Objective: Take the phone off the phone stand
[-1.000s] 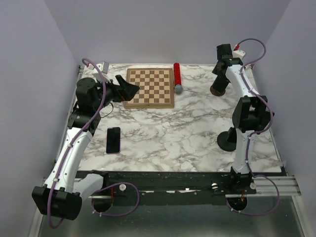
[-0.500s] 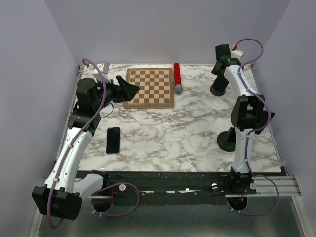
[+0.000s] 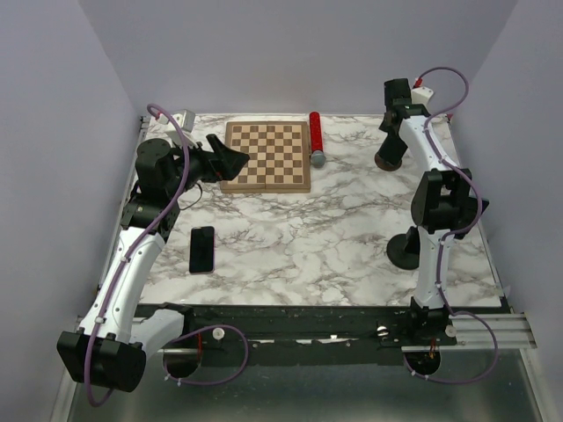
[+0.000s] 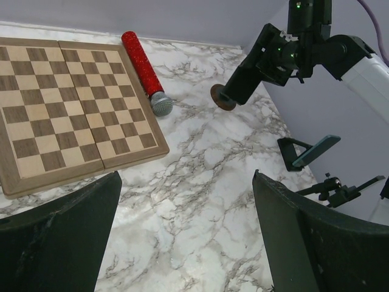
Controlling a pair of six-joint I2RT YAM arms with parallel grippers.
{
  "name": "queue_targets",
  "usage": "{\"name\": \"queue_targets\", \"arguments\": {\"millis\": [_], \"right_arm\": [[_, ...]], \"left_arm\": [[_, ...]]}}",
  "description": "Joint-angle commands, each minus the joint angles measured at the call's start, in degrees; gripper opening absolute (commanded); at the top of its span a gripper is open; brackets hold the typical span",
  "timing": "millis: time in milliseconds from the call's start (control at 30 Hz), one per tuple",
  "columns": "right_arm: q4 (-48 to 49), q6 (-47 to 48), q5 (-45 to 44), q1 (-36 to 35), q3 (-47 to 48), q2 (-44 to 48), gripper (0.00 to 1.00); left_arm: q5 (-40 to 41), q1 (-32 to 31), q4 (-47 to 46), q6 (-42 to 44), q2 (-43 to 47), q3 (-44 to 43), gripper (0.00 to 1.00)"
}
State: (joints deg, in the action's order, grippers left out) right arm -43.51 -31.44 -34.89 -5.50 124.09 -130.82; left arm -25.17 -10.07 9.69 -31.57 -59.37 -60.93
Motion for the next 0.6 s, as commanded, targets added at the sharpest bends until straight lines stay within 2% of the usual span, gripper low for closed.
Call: {"name": "queue_targets", "arguments": {"millis": [0,167,433,467,567], "right_arm": [[3.29,1.83,-1.03,0.58,-1.50,2.42,0.57],[5.05,3.00,-0.21,0.47,-3.73,5.21,0.39],[5.70,4.09,-0.07,0.01,-5.07,9.68,0.04],[5.73,4.43,0.16,-0.14,-5.14,10.20,0.01],[6.06,5.62,-0.34,-0.91,-5.73,12.33,0.01]], "left_arm": [[-1.29,0.39,-1.47,-0.16,1.01,0.64,0.96],[-1.29,0.40,-1.52,-0.15,0.98,0.70,0.96],[-1.40,0.40,-1.60,-0.07,1.02,0.73,0.96],[-1.50,0.40,-1.52,0.08,1.01,0.60,0.96],[-1.00,0.48,-0.98,0.85,1.19,0.22,0.96]]}}
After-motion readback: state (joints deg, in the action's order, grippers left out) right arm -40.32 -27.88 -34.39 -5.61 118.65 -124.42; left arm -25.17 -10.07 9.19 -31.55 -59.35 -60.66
